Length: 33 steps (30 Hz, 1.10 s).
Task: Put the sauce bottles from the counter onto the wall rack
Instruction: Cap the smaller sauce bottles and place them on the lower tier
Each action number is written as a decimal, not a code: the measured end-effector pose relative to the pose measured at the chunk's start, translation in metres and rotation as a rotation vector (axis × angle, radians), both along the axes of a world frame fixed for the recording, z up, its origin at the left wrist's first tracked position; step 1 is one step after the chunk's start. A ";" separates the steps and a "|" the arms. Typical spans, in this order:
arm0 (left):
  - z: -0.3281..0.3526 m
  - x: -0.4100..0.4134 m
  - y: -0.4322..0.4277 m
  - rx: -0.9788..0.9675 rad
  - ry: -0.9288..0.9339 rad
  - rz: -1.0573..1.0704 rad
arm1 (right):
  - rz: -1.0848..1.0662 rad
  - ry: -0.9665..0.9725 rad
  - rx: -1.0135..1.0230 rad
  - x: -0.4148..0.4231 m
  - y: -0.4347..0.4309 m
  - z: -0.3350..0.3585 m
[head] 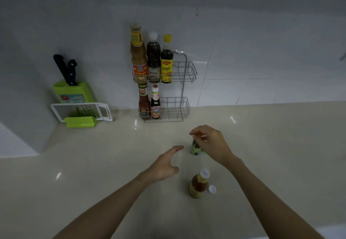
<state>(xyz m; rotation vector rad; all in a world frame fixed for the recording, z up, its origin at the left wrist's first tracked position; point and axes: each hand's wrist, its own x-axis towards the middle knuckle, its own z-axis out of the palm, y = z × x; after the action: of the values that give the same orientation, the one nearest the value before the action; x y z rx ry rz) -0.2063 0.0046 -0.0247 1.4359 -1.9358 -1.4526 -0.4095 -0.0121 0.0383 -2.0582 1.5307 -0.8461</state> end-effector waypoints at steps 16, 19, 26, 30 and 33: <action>-0.034 -0.082 0.075 -0.026 0.086 0.148 | 0.039 0.364 0.431 -0.069 0.091 -0.100; -0.035 -0.082 0.079 -0.042 0.080 0.180 | 0.118 0.465 0.442 -0.066 0.096 -0.127; -0.034 -0.077 0.088 -0.028 0.089 0.184 | 0.102 0.704 0.235 -0.072 0.109 -0.169; -0.030 -0.072 0.085 -0.044 0.086 0.199 | -0.138 0.243 0.181 -0.062 0.095 -0.139; -0.024 -0.074 0.082 -0.065 0.121 0.274 | -0.358 -0.304 0.113 -0.045 0.079 -0.085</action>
<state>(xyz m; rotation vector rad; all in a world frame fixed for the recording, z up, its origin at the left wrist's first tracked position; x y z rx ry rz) -0.2802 0.0865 -0.0485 1.4800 -1.6256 -1.3074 -0.4541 0.0671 -0.0463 -1.5152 1.7485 -1.1150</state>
